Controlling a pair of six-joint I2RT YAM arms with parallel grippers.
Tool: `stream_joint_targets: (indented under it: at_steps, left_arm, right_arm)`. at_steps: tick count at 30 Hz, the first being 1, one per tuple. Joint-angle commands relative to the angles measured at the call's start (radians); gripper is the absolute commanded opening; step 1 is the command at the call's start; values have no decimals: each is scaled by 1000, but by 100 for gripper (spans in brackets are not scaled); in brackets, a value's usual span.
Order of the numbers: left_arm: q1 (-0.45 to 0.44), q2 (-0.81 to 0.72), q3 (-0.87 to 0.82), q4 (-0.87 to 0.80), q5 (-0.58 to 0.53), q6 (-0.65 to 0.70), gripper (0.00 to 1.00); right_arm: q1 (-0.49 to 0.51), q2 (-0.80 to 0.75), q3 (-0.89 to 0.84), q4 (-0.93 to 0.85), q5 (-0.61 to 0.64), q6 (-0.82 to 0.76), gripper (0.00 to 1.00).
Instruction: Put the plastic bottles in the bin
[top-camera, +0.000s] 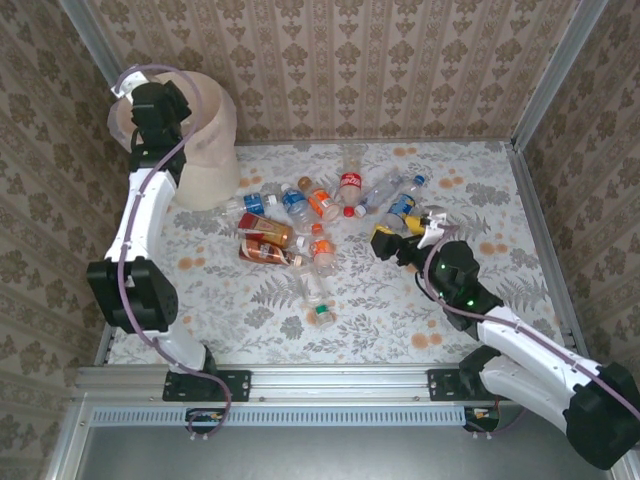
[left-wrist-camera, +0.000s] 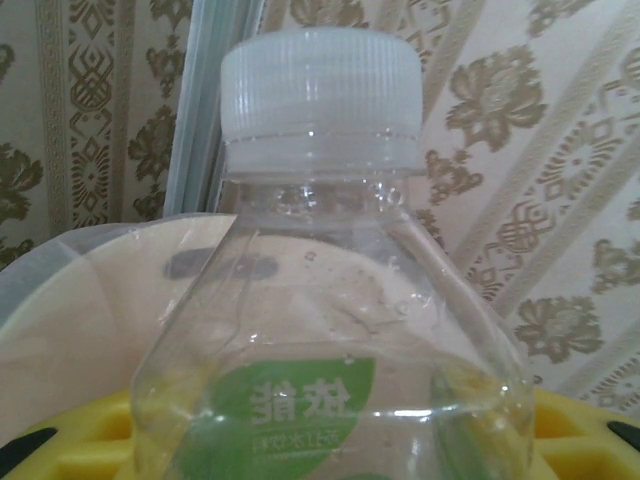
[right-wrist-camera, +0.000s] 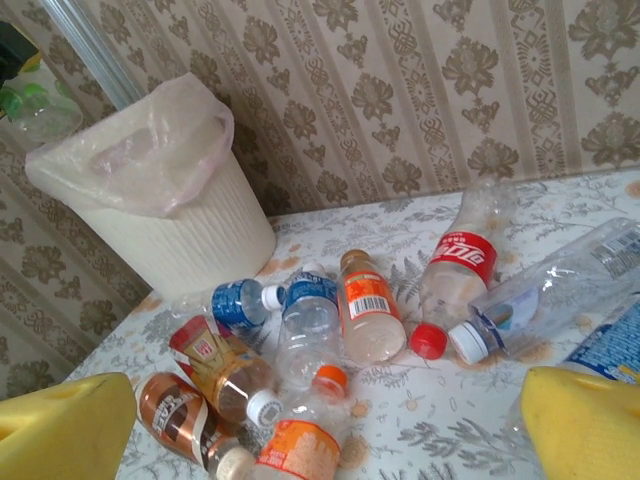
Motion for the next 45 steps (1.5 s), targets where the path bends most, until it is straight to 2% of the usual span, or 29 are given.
stream_joint_targets:
  at_steps: [1,3,9,13,18,23,26,28,34,38,45]
  left_arm:
    - [27,48,70,-63,-38,-24,52]
    - [30,75,108,-115,-59,-24,53]
    - [34,160,242,-349,-222,-63,55]
    - [46,211,317,-451,-262,-85,56]
    - [49,274,412,-543,-307,-100,64]
    - [50,309,480,-568,-253,-103,78]
    - [48,315,508,-594,-243,-128,91]
    - [48,307,507,-594,-226,-140,94]
    - [47,286,505,-556,-104,-135,100]
    - [30,263,509,-540,-52,-115,100]
    - [-37,154,406,-487,11,-122,100]
  right_arm:
    - [5,-33,76,-201,22,-54,100]
    - [5,-27,113,-289,27,-63,100]
    - [6,1,115,-271,-18,-49,100]
    - [5,34,133,-282,-30,-32,100]
    - [5,60,173,-353,29,-10,100]
    - [3,50,162,-351,79,0,100]
    - [1,43,160,-368,76,-6,100]
    - [-1,42,162,-381,86,-8,100]
    - [-3,25,121,-341,172,36,100]
    - [-7,-8,57,-253,163,33,100]
    - [-7,-6,64,-305,175,33,100]
